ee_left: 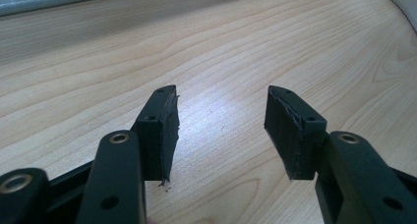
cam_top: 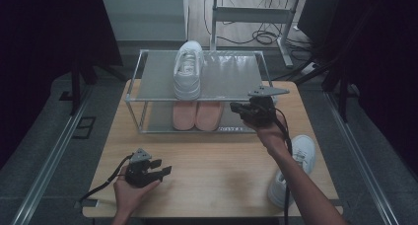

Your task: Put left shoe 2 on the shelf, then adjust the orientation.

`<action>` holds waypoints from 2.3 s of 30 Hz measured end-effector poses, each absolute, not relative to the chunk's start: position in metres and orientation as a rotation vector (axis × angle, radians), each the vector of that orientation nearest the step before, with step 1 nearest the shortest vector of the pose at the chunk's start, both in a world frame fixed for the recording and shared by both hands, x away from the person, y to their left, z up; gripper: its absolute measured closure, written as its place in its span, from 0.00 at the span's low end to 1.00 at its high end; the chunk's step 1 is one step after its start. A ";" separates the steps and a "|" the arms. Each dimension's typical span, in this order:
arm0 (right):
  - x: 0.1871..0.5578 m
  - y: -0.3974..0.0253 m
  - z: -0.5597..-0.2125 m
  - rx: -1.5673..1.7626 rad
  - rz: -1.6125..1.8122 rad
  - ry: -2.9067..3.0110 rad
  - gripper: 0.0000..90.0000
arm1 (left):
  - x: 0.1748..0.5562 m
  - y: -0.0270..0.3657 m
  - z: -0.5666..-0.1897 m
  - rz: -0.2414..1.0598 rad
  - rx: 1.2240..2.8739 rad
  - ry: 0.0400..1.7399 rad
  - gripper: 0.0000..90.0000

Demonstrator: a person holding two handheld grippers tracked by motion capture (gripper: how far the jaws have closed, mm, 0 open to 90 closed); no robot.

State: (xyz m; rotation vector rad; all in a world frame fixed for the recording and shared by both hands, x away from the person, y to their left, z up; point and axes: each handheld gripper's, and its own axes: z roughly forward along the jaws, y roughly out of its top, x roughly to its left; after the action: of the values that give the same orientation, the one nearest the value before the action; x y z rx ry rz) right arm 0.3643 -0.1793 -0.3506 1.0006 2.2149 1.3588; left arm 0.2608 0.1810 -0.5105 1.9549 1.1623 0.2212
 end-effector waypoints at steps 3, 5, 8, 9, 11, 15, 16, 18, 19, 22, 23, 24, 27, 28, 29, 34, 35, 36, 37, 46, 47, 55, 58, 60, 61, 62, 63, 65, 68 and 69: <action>0.356 -0.183 -0.353 0.983 1.357 2.227 0.99 | 0.261 0.181 -0.510 0.221 1.956 1.161 0.52; 0.351 -0.186 -0.356 0.977 1.348 2.238 0.99 | 0.261 0.181 -0.510 0.221 1.960 1.162 0.52; 0.345 -0.190 -0.363 0.973 1.324 2.274 0.99 | 0.261 0.181 -0.510 0.220 1.955 1.162 0.52; 0.342 -0.191 -0.367 0.971 1.311 2.289 0.99 | 0.261 0.181 -0.510 0.221 1.956 1.163 0.52; 0.337 -0.195 -0.373 0.967 1.292 2.311 1.00 | 0.261 0.181 -0.510 0.221 1.955 1.163 0.52; 0.328 -0.204 -0.384 0.971 1.269 2.335 1.00 | 0.261 0.180 -0.511 0.216 1.958 1.164 0.52; 0.327 -0.205 -0.386 0.969 1.269 2.332 1.00 | 0.261 0.180 -0.511 0.215 1.958 1.164 0.52; 0.322 -0.211 -0.388 0.973 1.275 2.327 1.00 | 0.261 0.180 -0.511 0.215 1.958 1.164 0.52; 0.319 -0.213 -0.389 0.971 1.277 2.324 1.00 | 0.261 0.180 -0.512 0.215 1.958 1.165 0.52; 0.312 -0.218 -0.392 0.962 1.281 2.327 1.00 | 0.261 0.179 -0.512 0.215 1.957 1.165 0.52; 0.310 -0.220 -0.393 0.960 1.289 2.329 0.99 | 0.261 0.179 -0.512 0.215 1.957 1.165 0.52; 0.308 -0.221 -0.394 0.955 1.288 2.335 0.98 | 0.261 0.179 -0.512 0.215 1.958 1.165 0.52; 0.303 -0.227 -0.400 0.973 1.300 2.338 0.98 | 0.260 0.179 -0.512 0.214 1.956 1.165 0.52; 0.302 -0.229 -0.402 0.986 1.305 2.340 0.98 | 0.260 0.179 -0.511 0.214 1.956 1.165 0.52; 0.300 -0.232 -0.405 1.003 1.323 2.339 0.97 | 0.260 0.179 -0.511 0.213 1.955 1.165 0.52; 0.292 -0.241 -0.411 1.040 1.347 2.325 0.97 | 0.261 0.180 -0.511 0.212 1.950 1.169 0.52; 0.290 -0.243 -0.412 1.042 1.346 2.321 0.99 | 0.261 0.179 -0.511 0.212 1.951 1.169 0.52; 0.288 -0.243 -0.412 1.046 1.342 2.319 1.00 | 0.261 0.179 -0.511 0.212 1.951 1.168 0.52; 0.286 -0.244 -0.413 1.039 1.332 2.316 1.00 | 0.261 0.179 -0.512 0.211 1.952 1.168 0.52; 0.266 -0.247 -0.422 0.992 1.243 2.355 1.00 | 0.260 0.179 -0.511 0.204 1.953 1.167 0.52; 0.263 -0.248 -0.423 0.991 1.239 2.355 1.00 | 0.260 0.179 -0.511 0.204 1.953 1.167 0.52; 0.233 -0.247 -0.425 0.947 1.179 2.371 1.00 | 0.260 0.179 -0.512 0.203 1.957 1.169 0.52; 0.224 -0.248 -0.427 0.941 1.162 2.395 1.00 | 0.260 0.179 -0.512 0.204 1.962 1.166 0.52; 0.220 -0.249 -0.430 0.942 1.141 2.412 1.00 | 0.260 0.179 -0.511 0.206 1.958 1.167 0.52; 0.217 -0.250 -0.433 0.948 1.118 2.424 1.00 | 0.260 0.180 -0.511 0.206 1.959 1.167 0.52; 0.216 -0.251 -0.434 0.950 1.108 2.429 1.00 | 0.260 0.180 -0.511 0.206 1.959 1.167 0.52; 0.214 -0.253 -0.437 0.964 1.093 2.437 1.00 | 0.260 0.180 -0.511 0.206 1.960 1.167 0.52; 0.211 -0.256 -0.440 0.971 1.070 2.445 1.00 | 0.260 0.180 -0.511 0.205 1.961 1.167 0.52; 0.203 -0.259 -0.448 0.982 0.974 2.459 1.00 | 0.260 0.180 -0.511 0.206 1.958 1.167 0.52; 0.200 -0.259 -0.450 0.988 0.938 2.457 1.00 | 0.260 0.180 -0.511 0.207 1.957 1.163 0.52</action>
State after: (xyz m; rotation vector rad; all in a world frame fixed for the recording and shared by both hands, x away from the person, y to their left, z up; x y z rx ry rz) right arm 0.2004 -0.2593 -0.4505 0.9881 2.4568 0.9378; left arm 0.2601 0.1798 -0.5109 1.9570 1.1633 0.2074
